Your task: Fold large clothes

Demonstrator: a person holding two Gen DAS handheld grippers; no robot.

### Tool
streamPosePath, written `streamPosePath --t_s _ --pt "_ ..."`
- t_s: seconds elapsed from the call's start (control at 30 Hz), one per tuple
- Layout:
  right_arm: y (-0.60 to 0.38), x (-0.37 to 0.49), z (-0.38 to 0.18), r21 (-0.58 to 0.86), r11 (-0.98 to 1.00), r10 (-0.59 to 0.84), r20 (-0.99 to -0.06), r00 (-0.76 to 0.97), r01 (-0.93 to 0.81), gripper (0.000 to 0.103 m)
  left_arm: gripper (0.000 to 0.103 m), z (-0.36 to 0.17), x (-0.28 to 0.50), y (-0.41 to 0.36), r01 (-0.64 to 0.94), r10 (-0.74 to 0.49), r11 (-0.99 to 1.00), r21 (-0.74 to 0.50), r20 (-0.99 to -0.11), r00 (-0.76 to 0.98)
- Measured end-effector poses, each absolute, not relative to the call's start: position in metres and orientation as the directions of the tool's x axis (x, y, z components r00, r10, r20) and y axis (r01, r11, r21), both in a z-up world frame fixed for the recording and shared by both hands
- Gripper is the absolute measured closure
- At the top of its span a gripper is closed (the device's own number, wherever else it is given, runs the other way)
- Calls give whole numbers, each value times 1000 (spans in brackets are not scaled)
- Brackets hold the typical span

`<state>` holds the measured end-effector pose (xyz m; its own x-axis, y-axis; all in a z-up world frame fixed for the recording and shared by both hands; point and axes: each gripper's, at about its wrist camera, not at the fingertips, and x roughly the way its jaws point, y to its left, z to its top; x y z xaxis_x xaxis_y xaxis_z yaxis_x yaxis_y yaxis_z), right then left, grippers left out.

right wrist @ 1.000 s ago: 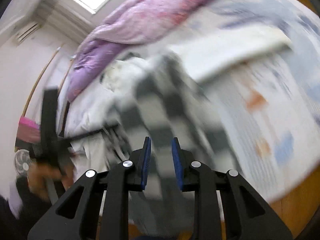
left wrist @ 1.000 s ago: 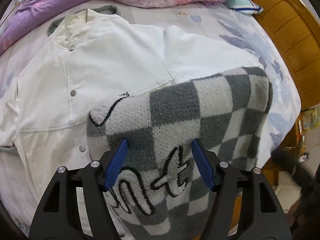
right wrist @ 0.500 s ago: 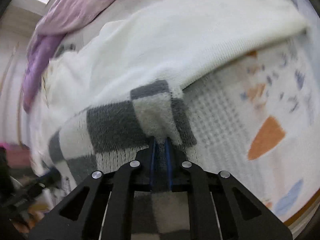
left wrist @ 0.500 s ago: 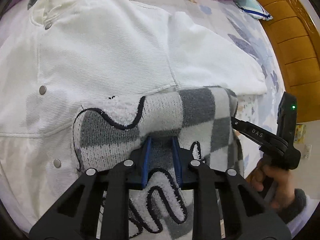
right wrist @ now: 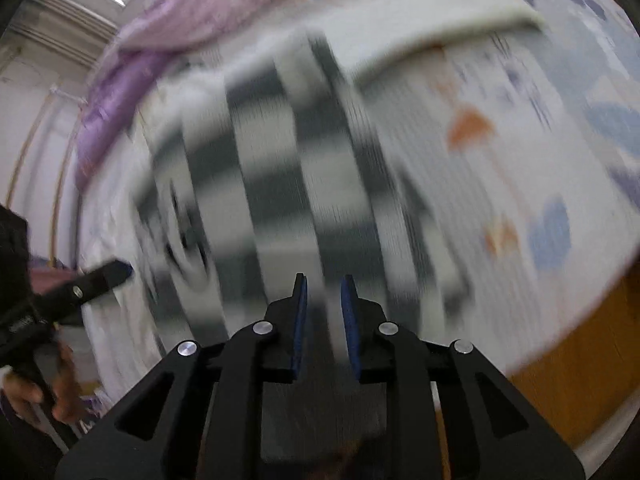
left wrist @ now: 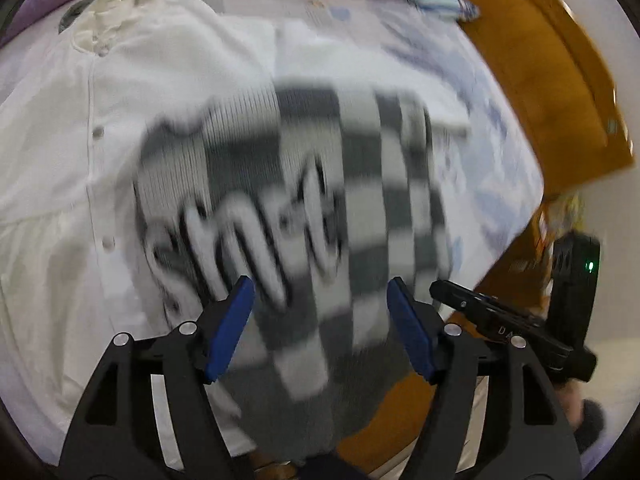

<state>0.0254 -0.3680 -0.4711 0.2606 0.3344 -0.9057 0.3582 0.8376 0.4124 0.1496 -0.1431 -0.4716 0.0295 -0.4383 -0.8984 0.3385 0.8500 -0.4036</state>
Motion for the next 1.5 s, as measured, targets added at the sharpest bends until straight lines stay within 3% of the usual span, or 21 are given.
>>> streamPosePath --t_s 0.2,0.4,0.6,0.7,0.83,0.97,1.1,1.17,1.23,1.3,1.5 --pt "-373 7 -532 396 821 323 -916 236 413 94 33 -519 122 -149 439 -352 839 -323 -936 -15" --pt "-371 -3 -521 376 808 274 -922 275 454 92 33 -522 129 -152 444 -351 835 -325 -936 -26" --pt "-355 -52 -508 462 693 328 -886 329 553 82 29 -493 120 -113 369 -424 847 -384 -905 30" --pt "-355 -60 -538 480 642 338 -877 342 598 75 28 -500 110 -88 317 -411 869 -380 -911 34" --pt "-359 -68 -538 515 570 349 -857 378 640 72 27 -523 92 -70 223 -439 871 -438 -897 -49" --pt "-357 -111 -528 605 335 336 -793 509 722 48 27 -546 71 -70 185 -457 864 -468 -884 -101" --pt "-336 -158 -544 676 12 350 -693 630 737 43 27 -578 68 -83 92 -483 859 -503 -857 -179" --pt "-322 -168 -556 677 -141 362 -644 674 723 37 31 -587 69 -90 77 -496 852 -518 -845 -203" --pt "-308 -182 -565 638 -292 361 -617 700 713 30 53 -579 70 -96 111 -508 838 -534 -838 -198" --pt "-301 -191 -570 624 -374 369 -579 727 686 26 65 -569 72 -102 131 -532 817 -561 -823 -201" --pt "-279 -201 -579 664 -574 302 -373 877 480 14 68 -531 89 -108 66 -667 719 -692 -713 -217"
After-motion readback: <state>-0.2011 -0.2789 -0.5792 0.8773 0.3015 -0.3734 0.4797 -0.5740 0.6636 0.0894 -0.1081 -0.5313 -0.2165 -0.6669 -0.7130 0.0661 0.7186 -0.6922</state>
